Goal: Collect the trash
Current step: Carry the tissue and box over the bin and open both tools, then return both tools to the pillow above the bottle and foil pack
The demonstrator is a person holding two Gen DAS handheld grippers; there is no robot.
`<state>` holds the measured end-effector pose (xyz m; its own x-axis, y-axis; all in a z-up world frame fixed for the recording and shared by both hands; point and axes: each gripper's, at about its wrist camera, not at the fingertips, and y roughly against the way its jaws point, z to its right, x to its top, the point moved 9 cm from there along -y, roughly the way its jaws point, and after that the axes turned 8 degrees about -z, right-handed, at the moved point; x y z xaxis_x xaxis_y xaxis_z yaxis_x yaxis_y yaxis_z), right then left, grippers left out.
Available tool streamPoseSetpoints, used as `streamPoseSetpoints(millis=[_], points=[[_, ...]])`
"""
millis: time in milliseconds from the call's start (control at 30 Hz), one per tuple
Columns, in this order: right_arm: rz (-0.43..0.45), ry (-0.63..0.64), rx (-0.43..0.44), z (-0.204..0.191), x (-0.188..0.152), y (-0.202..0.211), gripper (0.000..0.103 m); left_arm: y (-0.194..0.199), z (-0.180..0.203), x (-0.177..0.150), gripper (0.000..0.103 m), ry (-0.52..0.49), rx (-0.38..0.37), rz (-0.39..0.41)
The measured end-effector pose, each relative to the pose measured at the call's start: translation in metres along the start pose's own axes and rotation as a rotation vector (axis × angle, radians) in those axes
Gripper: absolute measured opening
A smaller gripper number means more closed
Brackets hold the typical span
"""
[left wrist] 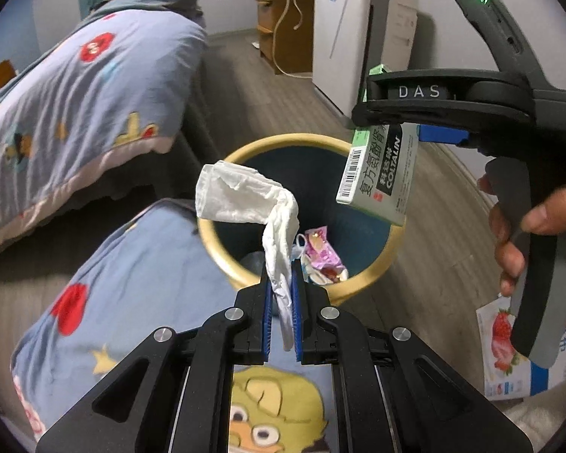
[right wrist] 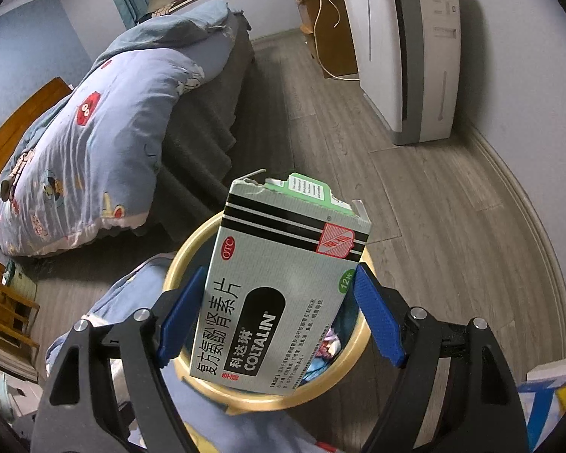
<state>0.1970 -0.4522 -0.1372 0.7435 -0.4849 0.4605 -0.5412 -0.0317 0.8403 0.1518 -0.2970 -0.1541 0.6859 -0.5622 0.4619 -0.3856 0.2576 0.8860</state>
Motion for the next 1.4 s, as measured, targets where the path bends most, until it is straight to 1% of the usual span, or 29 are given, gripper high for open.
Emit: streamPoseSetpoints(millis=[100,267,367,500,700,733,767,867,900,933,967,1000,1033,1067,1133,1200,1333,1400], points=[[-0.005,-0.002,-0.009,0.016,0.003,-0.008,0.078,-0.016,0.009,0.011,0.010,-0.015,-0.011,-0.014],[-0.041,-0.081,-0.021,0.050,0.001,-0.026,0.078,-0.033,0.027,0.023,0.010,-0.033,-0.037,-0.015],[-0.066,-0.127,0.005,0.056,-0.002,-0.033,0.078,-0.043,0.031,0.028,0.010,-0.029,-0.041,-0.025],[-0.061,-0.130,0.042,0.050,-0.001,-0.033,0.078,-0.052,0.023,0.032,0.010,0.007,-0.034,-0.028],[-0.003,-0.060,0.132,0.019,0.009,-0.022,0.079,-0.057,0.002,0.030,0.011,0.065,-0.013,-0.033],[0.007,-0.053,0.167,0.012,0.010,-0.020,0.079,-0.057,0.000,0.029,0.014,0.069,-0.010,-0.030],[0.009,-0.048,0.187,0.007,0.010,-0.018,0.083,-0.056,-0.003,0.028,0.015,0.073,-0.005,-0.024],[0.028,-0.024,0.198,-0.002,0.013,-0.014,0.089,-0.054,-0.008,0.026,0.021,0.088,-0.007,-0.020],[0.034,-0.019,0.195,-0.004,0.014,-0.013,0.090,-0.054,-0.009,0.025,0.031,0.092,-0.006,-0.019],[0.037,-0.017,0.194,-0.005,0.014,-0.011,0.093,-0.052,-0.010,0.024,0.046,0.094,-0.004,-0.015],[0.037,-0.019,0.190,-0.005,0.014,-0.011,0.095,-0.051,-0.012,0.024,0.054,0.096,0.003,-0.007],[0.036,-0.021,0.184,-0.004,0.014,-0.011,0.096,-0.048,-0.014,0.023,0.064,0.098,0.011,0.007],[0.030,-0.027,0.174,-0.003,0.013,-0.011,0.097,-0.046,-0.015,0.023,0.072,0.100,0.014,0.015],[0.023,-0.033,0.168,-0.001,0.012,-0.012,0.097,-0.044,-0.017,0.023,0.076,0.105,0.019,0.019],[0.003,-0.056,0.157,0.005,0.011,-0.015,0.097,-0.041,-0.019,0.021,0.088,0.116,0.028,0.025],[-0.006,-0.073,0.152,0.008,0.010,-0.014,0.097,-0.037,-0.021,0.020,0.091,0.123,0.045,0.035],[-0.004,-0.094,0.144,0.009,0.010,-0.006,0.097,-0.025,-0.022,0.016,0.092,0.112,0.065,0.039],[0.005,-0.097,0.150,0.006,0.011,0.000,0.097,-0.013,-0.023,0.014,0.092,0.093,0.081,0.045]])
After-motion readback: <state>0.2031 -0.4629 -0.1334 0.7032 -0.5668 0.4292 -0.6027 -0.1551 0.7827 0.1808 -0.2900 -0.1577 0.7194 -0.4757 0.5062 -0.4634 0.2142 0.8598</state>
